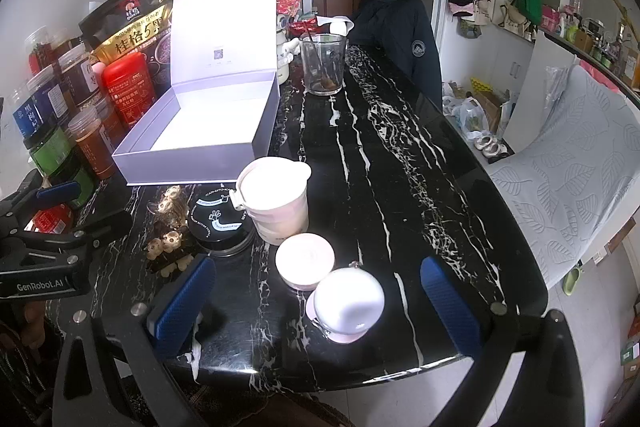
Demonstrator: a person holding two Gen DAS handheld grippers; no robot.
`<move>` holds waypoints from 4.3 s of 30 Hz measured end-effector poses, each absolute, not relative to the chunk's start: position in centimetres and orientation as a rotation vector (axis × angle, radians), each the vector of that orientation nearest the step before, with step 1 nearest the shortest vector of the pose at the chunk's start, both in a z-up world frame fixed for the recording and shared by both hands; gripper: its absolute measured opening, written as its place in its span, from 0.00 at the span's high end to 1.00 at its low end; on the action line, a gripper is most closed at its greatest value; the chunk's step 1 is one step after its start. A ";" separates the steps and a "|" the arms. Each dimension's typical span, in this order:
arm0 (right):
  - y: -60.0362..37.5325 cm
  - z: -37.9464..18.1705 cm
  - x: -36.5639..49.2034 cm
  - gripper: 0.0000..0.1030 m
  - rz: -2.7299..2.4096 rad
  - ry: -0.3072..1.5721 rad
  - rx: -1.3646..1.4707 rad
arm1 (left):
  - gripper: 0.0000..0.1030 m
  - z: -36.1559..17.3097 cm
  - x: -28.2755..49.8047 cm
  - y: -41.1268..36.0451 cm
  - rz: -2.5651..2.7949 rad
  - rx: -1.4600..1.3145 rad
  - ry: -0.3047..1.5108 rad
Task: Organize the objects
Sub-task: 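Reach left tool toward cat claw clip while right tool reaches toward white round case, then close left tool on cat claw clip while right tool closes on white round case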
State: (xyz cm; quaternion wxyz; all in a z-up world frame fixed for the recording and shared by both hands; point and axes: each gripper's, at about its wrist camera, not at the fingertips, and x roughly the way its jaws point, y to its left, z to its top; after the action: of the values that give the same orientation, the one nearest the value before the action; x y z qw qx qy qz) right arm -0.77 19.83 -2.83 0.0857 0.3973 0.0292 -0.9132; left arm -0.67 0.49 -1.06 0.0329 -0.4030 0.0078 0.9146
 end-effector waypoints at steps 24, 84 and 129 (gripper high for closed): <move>19.9 -2.8 -0.8 0.00 -2.717 0.087 1.184 | 0.00 -1.0 -0.6 0.6 2.812 -1.245 0.025; 23.5 -10.0 -0.6 0.08 -2.693 -0.037 1.157 | 0.13 -9.0 -1.1 1.9 2.679 -1.379 -0.188; 22.3 -8.3 -1.7 0.49 -2.643 0.001 1.094 | 0.58 -6.4 -1.9 2.0 2.682 -1.328 -0.059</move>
State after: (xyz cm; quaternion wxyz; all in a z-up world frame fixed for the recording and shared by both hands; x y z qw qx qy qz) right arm -1.67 22.35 -8.31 0.1399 0.3787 0.0003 -0.9149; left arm -1.94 2.05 -6.44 0.0740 -0.4425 -0.0195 0.8935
